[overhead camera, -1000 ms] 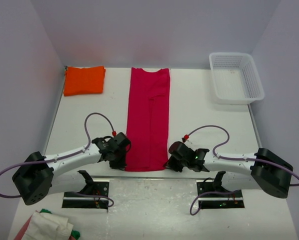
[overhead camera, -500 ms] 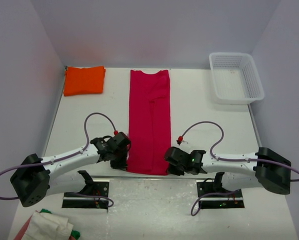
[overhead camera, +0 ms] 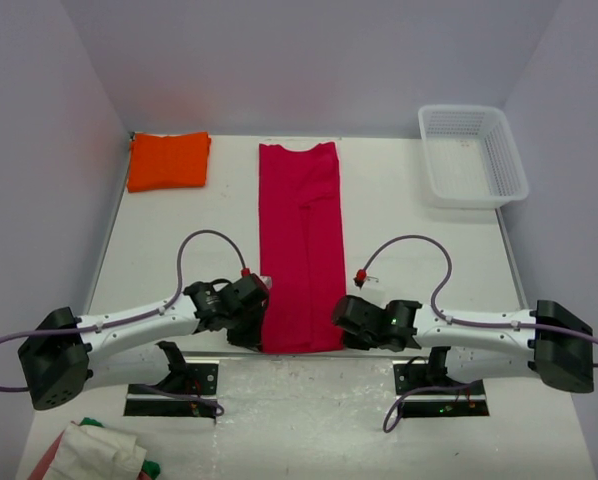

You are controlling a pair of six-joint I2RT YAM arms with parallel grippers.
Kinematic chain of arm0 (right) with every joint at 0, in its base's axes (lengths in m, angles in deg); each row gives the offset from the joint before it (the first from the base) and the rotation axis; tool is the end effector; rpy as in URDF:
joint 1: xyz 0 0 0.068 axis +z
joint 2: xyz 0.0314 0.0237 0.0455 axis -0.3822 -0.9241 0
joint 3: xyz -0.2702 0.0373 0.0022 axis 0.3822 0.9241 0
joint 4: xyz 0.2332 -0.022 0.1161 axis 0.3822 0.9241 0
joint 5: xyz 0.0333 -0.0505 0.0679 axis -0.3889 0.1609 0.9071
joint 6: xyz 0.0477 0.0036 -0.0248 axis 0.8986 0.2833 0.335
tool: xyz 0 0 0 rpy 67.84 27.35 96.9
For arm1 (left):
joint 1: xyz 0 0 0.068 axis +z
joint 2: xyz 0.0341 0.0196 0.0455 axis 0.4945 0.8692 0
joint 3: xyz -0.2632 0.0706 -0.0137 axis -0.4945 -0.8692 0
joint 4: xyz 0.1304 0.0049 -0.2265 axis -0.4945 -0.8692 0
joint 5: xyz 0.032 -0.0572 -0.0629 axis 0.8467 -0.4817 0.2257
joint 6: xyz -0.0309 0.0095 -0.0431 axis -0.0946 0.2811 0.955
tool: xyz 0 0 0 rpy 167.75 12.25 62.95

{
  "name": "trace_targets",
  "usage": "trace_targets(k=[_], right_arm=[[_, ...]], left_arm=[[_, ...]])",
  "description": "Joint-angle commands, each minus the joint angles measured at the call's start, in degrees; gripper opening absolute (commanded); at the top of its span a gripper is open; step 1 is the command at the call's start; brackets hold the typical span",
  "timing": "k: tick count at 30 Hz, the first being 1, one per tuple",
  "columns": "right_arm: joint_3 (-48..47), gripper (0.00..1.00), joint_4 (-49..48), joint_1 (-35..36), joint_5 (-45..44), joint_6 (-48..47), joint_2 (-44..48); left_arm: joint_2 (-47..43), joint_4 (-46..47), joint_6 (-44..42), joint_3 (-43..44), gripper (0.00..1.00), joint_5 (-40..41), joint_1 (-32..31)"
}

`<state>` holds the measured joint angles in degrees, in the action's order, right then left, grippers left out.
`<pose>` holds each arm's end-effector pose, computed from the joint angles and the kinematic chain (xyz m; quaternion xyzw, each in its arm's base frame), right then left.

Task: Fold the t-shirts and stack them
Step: Grab the bottom of the folded rectangular tshirt with both arms

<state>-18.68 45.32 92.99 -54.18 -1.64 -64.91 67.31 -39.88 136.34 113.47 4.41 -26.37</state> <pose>0.0737 0.1772 0.1729 0.0664 0.9668 0.1481 0.1972 0.0981 -0.1533 0.1715 0.0484 0.9829 -0.1706 0.0506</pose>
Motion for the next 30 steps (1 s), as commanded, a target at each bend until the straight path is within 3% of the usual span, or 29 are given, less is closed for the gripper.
trace_targets(k=[1, 13, 30], right_arm=[[-1.66, 0.00, 4.43, 0.84, -3.90, -2.89, 1.22], [-8.15, 0.00, 10.32, 8.66, -6.89, -1.66, 0.43], [-10.62, 0.00, 16.39, 10.69, -8.39, 0.98, 2.90]], left_arm=[[-2.80, -4.25, 1.44, 3.48, 0.00, 0.82, -2.52], [-5.01, -4.18, 10.15, 2.61, 0.00, 1.01, -10.96], [-2.55, -3.47, 11.99, -0.56, 0.00, 1.18, -12.55]])
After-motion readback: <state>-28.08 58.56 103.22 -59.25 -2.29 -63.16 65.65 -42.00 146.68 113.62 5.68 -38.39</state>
